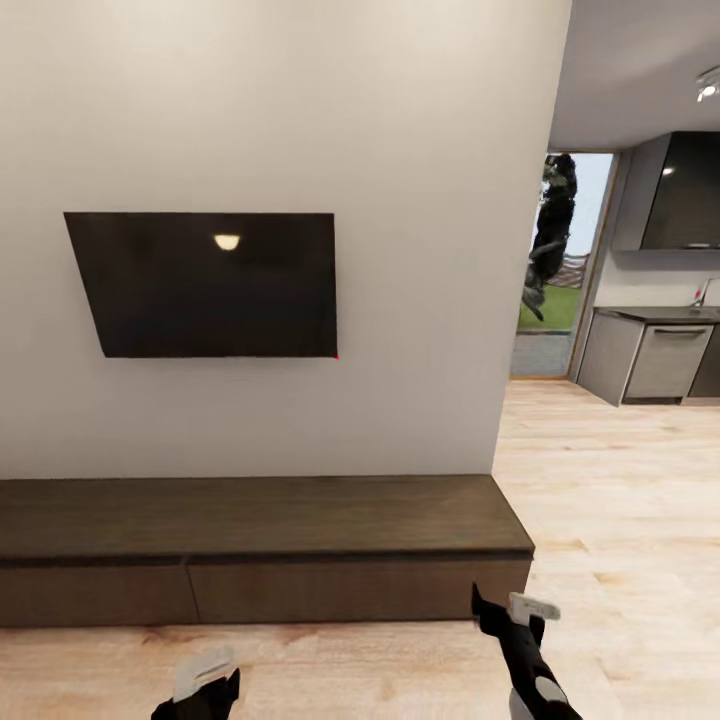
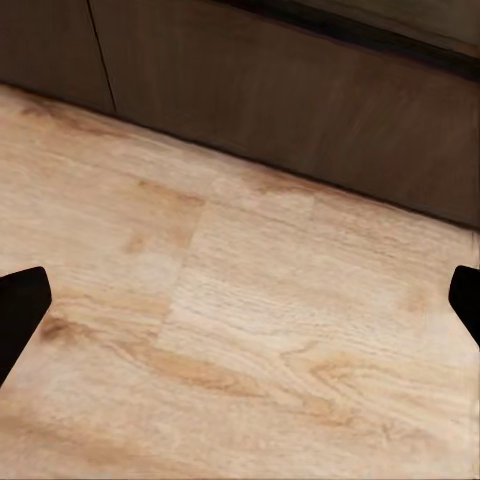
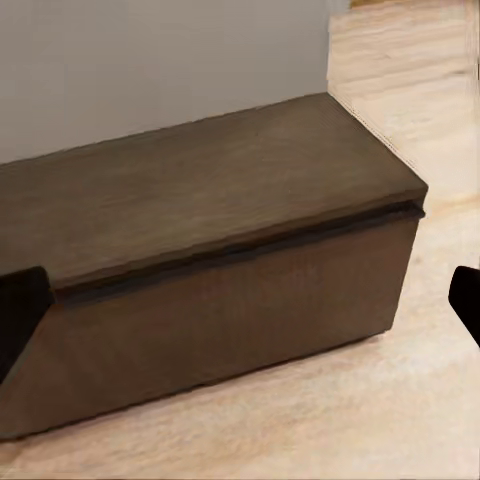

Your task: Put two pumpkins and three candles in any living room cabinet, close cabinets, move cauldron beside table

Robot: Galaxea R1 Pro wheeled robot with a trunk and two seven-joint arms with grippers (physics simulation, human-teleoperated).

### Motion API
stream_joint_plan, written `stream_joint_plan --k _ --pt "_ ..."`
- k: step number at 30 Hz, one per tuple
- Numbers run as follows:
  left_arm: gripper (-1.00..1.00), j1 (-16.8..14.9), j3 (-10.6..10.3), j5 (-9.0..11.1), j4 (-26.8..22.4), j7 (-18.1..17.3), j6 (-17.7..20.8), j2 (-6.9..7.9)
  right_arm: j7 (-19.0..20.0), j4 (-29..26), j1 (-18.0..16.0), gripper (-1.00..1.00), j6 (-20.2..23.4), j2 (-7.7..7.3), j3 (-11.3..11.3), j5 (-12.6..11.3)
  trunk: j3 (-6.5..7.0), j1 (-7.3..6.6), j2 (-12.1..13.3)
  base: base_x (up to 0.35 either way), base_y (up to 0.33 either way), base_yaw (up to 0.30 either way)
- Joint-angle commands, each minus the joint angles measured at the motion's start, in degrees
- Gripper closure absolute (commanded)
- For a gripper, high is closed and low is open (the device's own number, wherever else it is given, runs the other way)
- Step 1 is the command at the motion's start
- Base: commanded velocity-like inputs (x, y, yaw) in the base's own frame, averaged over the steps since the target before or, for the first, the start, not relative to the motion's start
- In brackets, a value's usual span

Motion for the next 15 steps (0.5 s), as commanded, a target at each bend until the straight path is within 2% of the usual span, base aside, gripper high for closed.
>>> stream_joint_plan --k 1,3,7,13,15 --pt "-1.00 0.0 0.1 1.0 -1.9 0.3 1.1 -0.04 -0.1 0.0 -1.7 -1.00 0.9 0.25 0.0 -2.6 -0.27 0.23 -0.5 0.000 0.000 0.000" --pt "-1.00 0.0 0.3 1.9 -5.1 0.3 2.0 -0.04 -0.1 -0.2 -4.2 -1.00 2.0 0.80 0.0 -6.0 -0.63 0.67 -1.3 0.000 0.000 0.000" --pt "-1.00 0.0 0.2 3.6 -8.1 0.1 2.4 0.00 -0.1 -0.3 -7.4 -1.00 2.6 1.55 0.0 -9.6 -1.34 1.55 -2.9 0.000 0.000 0.000" --pt "-1.00 0.0 -1.5 4.6 -16.3 -1.1 3.9 -0.04 0.1 -0.9 -8.8 -1.00 2.8 2.85 0.0 -13.9 -2.42 2.86 -5.3 0.000 0.000 0.000" --pt "-1.00 0.0 -2.6 5.5 -21.1 -1.3 7.3 -0.04 0.2 -1.2 -9.0 -1.00 2.8 3.24 0.0 -16.2 -2.78 3.30 -6.1 0.000 0.000 0.000"
